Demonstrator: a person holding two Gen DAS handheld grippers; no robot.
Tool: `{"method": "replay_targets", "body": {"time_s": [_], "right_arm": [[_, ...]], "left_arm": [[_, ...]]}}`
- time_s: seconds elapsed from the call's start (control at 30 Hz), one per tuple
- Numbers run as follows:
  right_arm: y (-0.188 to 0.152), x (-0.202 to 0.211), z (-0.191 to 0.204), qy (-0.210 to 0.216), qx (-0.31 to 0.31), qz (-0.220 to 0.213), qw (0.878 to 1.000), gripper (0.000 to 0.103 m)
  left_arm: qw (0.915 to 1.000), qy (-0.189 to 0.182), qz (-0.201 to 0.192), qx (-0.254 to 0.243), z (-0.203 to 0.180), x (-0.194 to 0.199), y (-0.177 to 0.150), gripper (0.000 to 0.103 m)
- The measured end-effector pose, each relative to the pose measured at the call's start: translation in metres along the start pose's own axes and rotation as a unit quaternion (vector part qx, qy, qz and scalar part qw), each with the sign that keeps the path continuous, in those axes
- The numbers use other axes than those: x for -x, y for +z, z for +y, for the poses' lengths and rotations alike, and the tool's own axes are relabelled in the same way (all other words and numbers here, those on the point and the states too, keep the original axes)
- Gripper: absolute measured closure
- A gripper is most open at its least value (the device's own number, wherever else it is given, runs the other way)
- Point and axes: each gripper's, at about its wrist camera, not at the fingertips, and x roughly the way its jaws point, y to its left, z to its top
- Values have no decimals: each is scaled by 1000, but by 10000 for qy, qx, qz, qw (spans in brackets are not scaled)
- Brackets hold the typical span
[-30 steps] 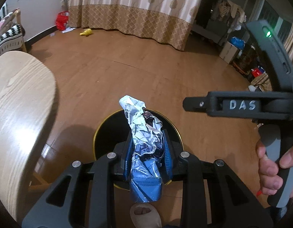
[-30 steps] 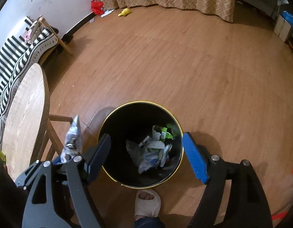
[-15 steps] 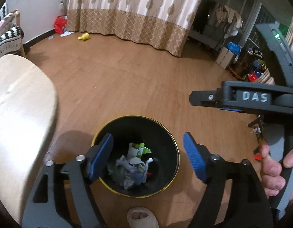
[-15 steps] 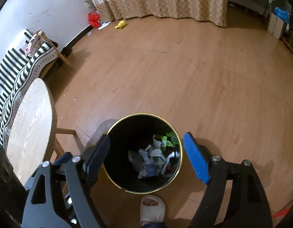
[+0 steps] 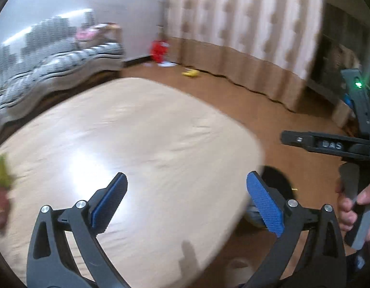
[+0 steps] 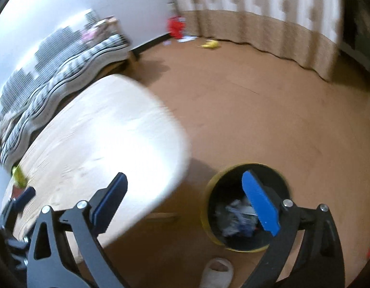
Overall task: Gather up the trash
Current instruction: 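Swing both tools back toward the remaining trash on the table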
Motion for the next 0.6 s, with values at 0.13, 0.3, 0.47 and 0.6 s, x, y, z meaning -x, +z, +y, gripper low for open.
{"method": "replay_targets", "body": {"time_s": [0.13, 0.3, 0.47, 0.6], "right_arm": [[-4, -7, 96, 398, 730, 39, 9965, 10], [-23, -19, 214, 850, 1591, 185, 9834, 10], [-48, -32, 302, 977, 2335, 242, 9671, 10], [-69, -44, 348, 1051, 2632, 349, 9584, 10]], "left_arm": [[9971, 650, -8, 395, 81, 33, -12, 7], [9813, 1533, -135, 1156, 201, 82, -38, 7], [9558, 2083, -156, 2067, 301, 116, -70, 7], [9412, 2233, -24, 2534, 354, 121, -87, 7]]}}
